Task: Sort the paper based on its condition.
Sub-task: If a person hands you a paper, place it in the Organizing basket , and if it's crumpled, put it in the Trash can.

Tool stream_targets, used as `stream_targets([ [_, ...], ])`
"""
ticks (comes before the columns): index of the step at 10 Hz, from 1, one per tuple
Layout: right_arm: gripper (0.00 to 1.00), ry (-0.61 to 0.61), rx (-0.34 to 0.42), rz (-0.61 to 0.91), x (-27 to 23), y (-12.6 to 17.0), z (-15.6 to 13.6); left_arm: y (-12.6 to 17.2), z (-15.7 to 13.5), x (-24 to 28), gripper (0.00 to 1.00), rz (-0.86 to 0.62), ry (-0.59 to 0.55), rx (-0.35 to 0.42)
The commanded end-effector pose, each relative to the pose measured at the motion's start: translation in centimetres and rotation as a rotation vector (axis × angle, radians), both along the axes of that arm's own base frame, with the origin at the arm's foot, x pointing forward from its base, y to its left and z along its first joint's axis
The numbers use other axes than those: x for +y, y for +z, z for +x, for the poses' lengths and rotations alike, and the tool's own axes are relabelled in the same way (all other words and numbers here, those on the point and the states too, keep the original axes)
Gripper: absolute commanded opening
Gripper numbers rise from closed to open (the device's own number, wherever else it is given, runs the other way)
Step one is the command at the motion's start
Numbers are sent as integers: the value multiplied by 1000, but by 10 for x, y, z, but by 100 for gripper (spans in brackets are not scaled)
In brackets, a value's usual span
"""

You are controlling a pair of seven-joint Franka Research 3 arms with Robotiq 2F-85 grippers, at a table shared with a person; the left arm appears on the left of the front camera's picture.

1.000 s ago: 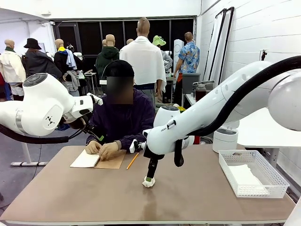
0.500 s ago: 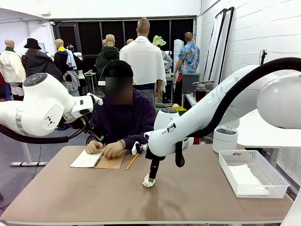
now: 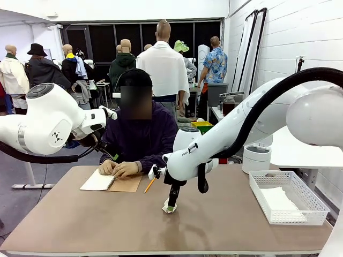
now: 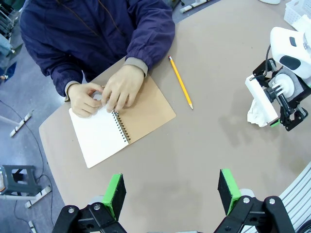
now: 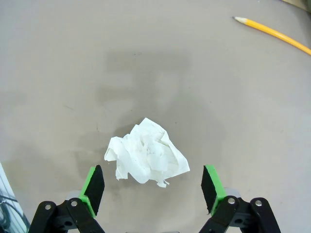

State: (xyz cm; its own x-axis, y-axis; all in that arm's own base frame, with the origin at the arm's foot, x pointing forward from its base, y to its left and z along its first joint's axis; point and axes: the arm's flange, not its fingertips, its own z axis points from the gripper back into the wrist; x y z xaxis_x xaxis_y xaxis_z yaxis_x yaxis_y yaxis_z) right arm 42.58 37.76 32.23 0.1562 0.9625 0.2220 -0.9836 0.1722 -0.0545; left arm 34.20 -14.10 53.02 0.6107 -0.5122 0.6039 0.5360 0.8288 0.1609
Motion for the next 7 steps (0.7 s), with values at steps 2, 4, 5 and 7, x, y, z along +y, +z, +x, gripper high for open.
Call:
stream_targets([
  [2, 100, -8, -5, -39, 9, -8, 5, 0, 1, 1, 100, 0, 2, 1],
  [4, 100, -14, 9, -31, 11, -9, 6, 0, 1, 1, 100, 0, 2, 1],
  [5, 98, -17, 24, -15, 11, -9, 6, 0, 1, 1, 100, 0, 2, 1],
  [7, 73, -29, 33, -15, 13, -9, 7, 0, 1, 1, 100, 0, 2, 1],
])
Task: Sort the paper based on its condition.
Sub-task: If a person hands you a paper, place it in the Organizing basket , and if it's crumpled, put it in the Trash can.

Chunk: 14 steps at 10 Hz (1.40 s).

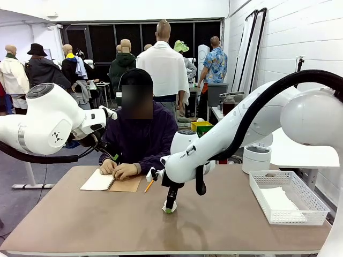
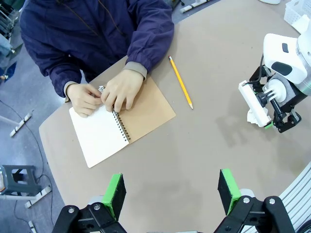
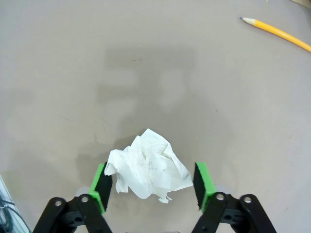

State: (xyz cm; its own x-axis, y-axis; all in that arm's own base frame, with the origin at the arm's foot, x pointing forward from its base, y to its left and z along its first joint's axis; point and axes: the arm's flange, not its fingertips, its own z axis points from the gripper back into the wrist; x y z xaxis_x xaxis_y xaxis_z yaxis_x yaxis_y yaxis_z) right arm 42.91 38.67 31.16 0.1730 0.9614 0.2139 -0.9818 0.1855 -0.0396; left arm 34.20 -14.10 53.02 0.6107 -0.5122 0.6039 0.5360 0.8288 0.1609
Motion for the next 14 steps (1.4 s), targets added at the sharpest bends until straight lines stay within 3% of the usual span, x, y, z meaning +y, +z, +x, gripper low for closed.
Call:
stream_targets([
  [1, 73, -24, 28, -15, 4, 0, 5, 0, 1, 1, 100, 0, 2, 1],
  [2, 64, -22, 38, -35, 4, -1, 4, 0, 1, 1, 100, 0, 2, 1],
  [4, 27, -32, 34, -9, 4, 2, 4, 0, 1, 1, 100, 0, 2, 1],
  [6, 27, -54, 41, -1, 1, 14, 0, 0, 1, 1, 100, 0, 2, 1],
  [8, 27, -120, 51, 19, -19, 55, -13, 0, 1, 1, 100, 0, 2, 1],
  [10, 27, -251, -24, 68, -67, 109, -9, 0, 1, 1, 100, 0, 2, 1],
  [12, 27, -390, -94, 100, -110, 142, 4, 0, 1, 1, 100, 0, 2, 1],
  [14, 27, -648, -226, 119, -158, 171, 32, 0, 1, 1, 100, 0, 2, 1],
])
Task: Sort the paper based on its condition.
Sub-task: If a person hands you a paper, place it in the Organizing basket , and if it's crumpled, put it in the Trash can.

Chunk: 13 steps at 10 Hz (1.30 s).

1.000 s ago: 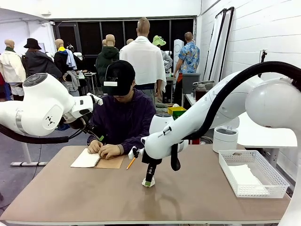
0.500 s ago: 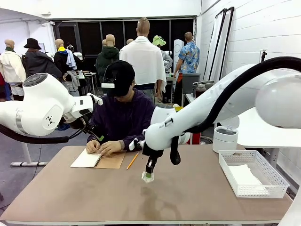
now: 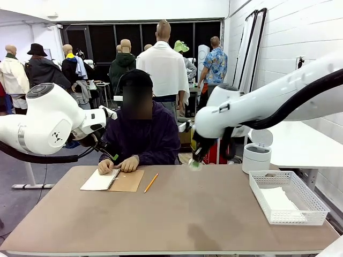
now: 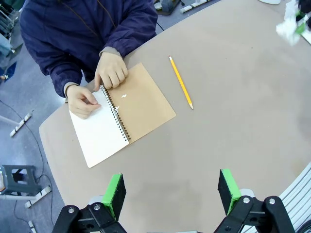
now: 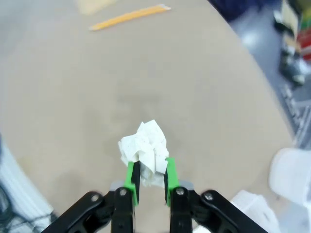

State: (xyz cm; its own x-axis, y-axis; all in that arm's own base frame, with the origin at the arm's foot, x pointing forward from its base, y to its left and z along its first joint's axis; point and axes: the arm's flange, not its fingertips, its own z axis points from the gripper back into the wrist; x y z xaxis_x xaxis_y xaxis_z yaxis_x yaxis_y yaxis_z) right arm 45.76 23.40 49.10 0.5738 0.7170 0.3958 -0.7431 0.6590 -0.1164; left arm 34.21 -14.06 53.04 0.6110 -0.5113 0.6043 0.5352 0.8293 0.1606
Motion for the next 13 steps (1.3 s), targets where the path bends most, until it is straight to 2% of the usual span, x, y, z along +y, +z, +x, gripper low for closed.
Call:
stream_targets([
  [1, 27, -240, -95, -24, -26, 4, 16, -1, 0, 1, 100, 0, 1, 1],
  [3, 27, -388, -136, -14, -64, 23, 41, -1, 0, 1, 100, 0, 1, 1],
  [5, 27, -481, -120, 13, -94, 33, 61, -1, 0, 1, 100, 0, 1, 1],
  [6, 27, -491, -116, 27, -98, 36, 62, -1, 0, 1, 100, 0, 1, 1],
  [7, 27, -432, -125, 69, -91, 39, 54, -1, 0, 1, 100, 0, 1, 1],
  [8, 27, -463, -126, 30, -110, 35, 58, -1, 0, 1, 100, 0, 1, 1],
  [13, 27, -463, -126, 30, -110, 35, 58, -1, 0, 1, 100, 0, 1, 1],
])
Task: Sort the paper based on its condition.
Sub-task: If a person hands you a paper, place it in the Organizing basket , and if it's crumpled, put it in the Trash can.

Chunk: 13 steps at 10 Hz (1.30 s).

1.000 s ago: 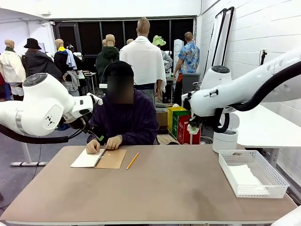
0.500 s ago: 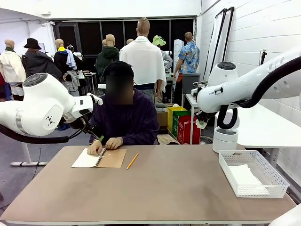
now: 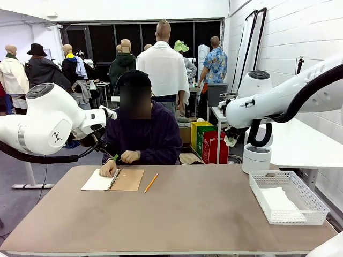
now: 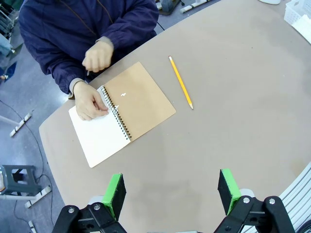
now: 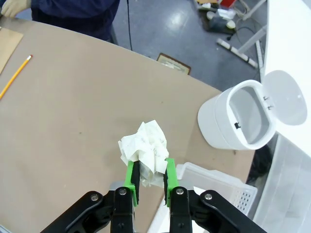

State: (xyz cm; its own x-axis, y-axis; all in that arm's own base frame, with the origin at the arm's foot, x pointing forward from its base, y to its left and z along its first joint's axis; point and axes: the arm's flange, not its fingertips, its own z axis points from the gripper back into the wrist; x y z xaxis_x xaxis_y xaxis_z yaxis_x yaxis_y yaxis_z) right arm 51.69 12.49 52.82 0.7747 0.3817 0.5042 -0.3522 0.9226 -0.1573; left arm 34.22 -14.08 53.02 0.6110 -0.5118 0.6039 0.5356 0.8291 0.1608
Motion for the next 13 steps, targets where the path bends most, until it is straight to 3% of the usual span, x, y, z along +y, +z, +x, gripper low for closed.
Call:
stream_targets([
  [1, 27, 0, 0, 0, 0, 0, 0, 0, 0, 1, 100, 0, 1, 1],
  [3, 27, -215, -43, 6, -17, -9, 24, 0, 0, 1, 100, 0, 1, 1],
  [8, 27, -482, -32, 14, -72, -33, 89, 0, 0, 1, 100, 0, 1, 1],
  [13, 27, -634, -9, 11, -97, -56, 148, 0, 0, 1, 100, 0, 1, 1],
])
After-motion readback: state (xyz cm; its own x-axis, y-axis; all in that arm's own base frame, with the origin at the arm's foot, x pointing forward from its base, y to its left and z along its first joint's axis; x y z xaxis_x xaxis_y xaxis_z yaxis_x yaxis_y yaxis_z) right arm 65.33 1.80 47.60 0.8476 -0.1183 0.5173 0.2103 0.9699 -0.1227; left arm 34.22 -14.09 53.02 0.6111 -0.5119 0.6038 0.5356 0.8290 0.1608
